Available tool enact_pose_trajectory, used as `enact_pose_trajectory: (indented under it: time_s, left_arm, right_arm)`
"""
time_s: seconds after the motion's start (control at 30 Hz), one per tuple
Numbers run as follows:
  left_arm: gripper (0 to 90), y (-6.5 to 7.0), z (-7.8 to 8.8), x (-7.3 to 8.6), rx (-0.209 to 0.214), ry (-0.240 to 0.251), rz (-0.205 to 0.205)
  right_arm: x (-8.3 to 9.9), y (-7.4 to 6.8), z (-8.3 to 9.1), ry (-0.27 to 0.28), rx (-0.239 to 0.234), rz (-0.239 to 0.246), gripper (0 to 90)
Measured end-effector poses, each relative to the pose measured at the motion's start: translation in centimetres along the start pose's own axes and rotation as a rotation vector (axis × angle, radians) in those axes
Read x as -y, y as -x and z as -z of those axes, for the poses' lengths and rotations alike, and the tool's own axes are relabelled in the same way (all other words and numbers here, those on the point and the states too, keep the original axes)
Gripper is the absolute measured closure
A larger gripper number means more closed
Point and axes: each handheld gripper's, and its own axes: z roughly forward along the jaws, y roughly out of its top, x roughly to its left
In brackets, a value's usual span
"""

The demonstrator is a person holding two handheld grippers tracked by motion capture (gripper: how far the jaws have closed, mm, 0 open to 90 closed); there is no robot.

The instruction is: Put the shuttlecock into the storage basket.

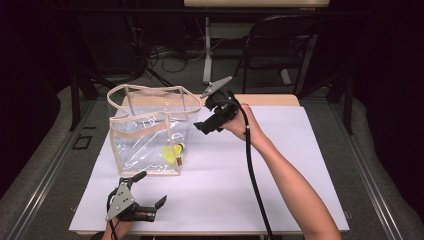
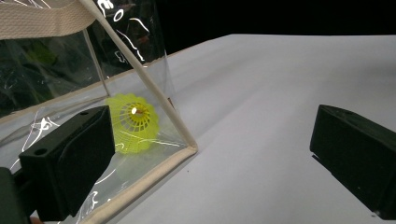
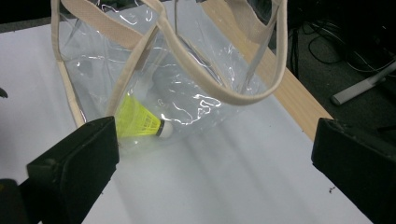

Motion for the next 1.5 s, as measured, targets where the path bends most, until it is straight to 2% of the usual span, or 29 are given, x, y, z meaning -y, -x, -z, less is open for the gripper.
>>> enact_pose_trajectory:
  time_s: [0.5,0.67,1.13,1.5]
  left_arm:
    - [0.0,0.0,0.3,0.0,-0.007,0.002,0.001]
    - [0.0,0.0,0.3,0.0,-0.01,-0.002,-0.002]
    - [0.0,0.1,0.2,0.0,-0.005,-0.006,-0.006]
    - [0.0,0.0,0.2,0.0,-0.006,-0.006,-0.006]
  right_arm:
    - [4.0,-1.7,1.4,0.029,0.005,-0.004,0.4]
    - [5.4,-2.3,1.9,0.042,0.019,-0.004,0.4]
    - [9.7,-4.0,4.1,0.11,0.049,-0.022,0.5]
    - [12.4,-5.2,5.3,0.152,0.072,-0.025,0.6]
